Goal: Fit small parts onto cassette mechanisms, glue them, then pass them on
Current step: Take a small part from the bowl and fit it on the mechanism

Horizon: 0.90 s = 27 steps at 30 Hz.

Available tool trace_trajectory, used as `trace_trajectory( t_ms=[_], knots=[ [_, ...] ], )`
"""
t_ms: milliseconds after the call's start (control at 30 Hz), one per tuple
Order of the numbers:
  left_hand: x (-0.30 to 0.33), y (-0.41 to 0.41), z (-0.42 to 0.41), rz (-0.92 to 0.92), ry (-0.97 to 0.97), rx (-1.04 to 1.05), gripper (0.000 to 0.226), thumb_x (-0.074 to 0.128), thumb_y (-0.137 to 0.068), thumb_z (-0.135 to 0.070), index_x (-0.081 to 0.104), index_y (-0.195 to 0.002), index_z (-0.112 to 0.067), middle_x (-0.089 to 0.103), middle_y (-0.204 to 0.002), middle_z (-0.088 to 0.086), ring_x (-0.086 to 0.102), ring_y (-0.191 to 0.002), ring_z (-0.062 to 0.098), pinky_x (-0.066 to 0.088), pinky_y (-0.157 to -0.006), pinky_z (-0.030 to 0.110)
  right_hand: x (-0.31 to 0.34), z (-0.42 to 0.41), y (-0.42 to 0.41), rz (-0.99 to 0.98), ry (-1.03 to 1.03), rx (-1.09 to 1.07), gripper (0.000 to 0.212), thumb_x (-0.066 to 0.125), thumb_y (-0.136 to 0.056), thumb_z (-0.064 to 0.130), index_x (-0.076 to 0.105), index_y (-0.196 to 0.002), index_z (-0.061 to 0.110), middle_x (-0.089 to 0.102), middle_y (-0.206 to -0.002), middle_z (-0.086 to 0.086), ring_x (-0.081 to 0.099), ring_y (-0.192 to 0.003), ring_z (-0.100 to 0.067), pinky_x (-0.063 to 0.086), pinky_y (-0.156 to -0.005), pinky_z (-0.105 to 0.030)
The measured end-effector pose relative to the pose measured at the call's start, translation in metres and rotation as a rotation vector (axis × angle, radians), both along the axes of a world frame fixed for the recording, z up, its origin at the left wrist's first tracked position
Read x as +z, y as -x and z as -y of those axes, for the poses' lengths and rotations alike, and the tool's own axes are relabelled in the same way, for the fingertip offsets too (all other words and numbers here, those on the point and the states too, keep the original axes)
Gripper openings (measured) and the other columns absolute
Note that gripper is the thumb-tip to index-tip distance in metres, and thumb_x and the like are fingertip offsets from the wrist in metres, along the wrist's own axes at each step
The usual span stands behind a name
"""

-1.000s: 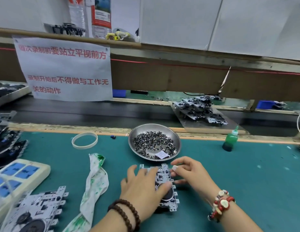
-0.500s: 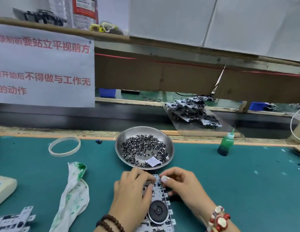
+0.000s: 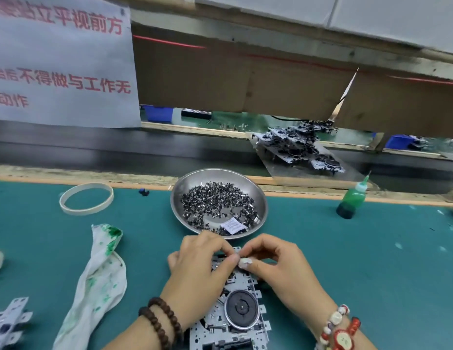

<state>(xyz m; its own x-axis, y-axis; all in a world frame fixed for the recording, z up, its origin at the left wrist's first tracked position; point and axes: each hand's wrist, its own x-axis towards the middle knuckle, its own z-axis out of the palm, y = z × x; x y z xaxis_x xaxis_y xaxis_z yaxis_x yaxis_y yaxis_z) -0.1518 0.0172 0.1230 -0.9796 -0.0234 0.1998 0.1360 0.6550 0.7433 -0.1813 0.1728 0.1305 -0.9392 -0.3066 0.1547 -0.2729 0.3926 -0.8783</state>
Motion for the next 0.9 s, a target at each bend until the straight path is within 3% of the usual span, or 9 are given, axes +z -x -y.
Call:
trace_trajectory(
  t_ms=[100,233,433,600,900],
  knots=[
    [-0.0028,0.0009,0.0002,-0.006,-0.029,0.019,0.019,0.052,-0.087,-0.044,0.050,-0.069,-0.038,0.049,-0.098,-0.026,0.030,-0.100,-0.006,0.019,-0.081,0.025,0.0003,-0.0014,0.0004,0.045,0.046,0.007,0.026,0.070,-0.080,0.008,0.069,-0.074,0.034,0.070,-0.078,0.009,0.061,-0.068,-0.001,0.047,-0.058,-0.015],
    [-0.0047,0.0016,-0.0005,0.000,-0.054,0.033,0.019,0.053,-0.087,-0.044,0.051,-0.069,-0.038,0.049,-0.098,-0.027,0.030,-0.099,-0.007,0.017,-0.076,0.024,-0.0014,-0.0034,0.0006,0.023,-0.022,-0.034,0.027,0.059,-0.089,0.014,0.067,-0.073,0.035,0.061,-0.083,0.006,0.050,-0.049,0.001,0.043,-0.053,-0.012],
    [-0.0055,0.0010,-0.0015,0.002,-0.074,0.033,0.016,0.053,-0.085,-0.045,0.053,-0.071,-0.038,0.049,-0.097,-0.026,0.031,-0.099,-0.007,0.017,-0.076,0.023,-0.0038,0.0005,-0.0003,0.060,-0.038,-0.003,0.017,0.062,-0.086,0.017,0.064,-0.074,0.029,0.056,-0.080,0.006,0.047,-0.051,0.003,0.041,-0.053,-0.013],
    [-0.0052,0.0018,-0.0023,0.011,-0.060,0.030,0.017,0.053,-0.085,-0.045,0.052,-0.069,-0.040,0.047,-0.097,-0.027,0.031,-0.100,-0.005,0.018,-0.077,0.025,-0.0064,-0.0015,0.0000,0.101,-0.001,0.010,0.010,0.063,-0.085,0.019,0.064,-0.076,0.024,0.054,-0.053,0.016,0.045,-0.048,0.001,0.040,-0.050,-0.013],
    [-0.0056,-0.0002,-0.0015,0.008,-0.004,0.008,0.014,0.049,-0.086,-0.045,0.050,-0.073,-0.041,0.045,-0.099,-0.027,0.030,-0.099,-0.007,0.016,-0.074,0.024,-0.0074,-0.0045,-0.0018,0.033,-0.071,0.034,0.009,0.061,-0.085,0.026,0.059,-0.078,0.030,0.050,-0.056,0.005,0.043,-0.055,-0.009,0.042,-0.060,-0.030]
  ],
)
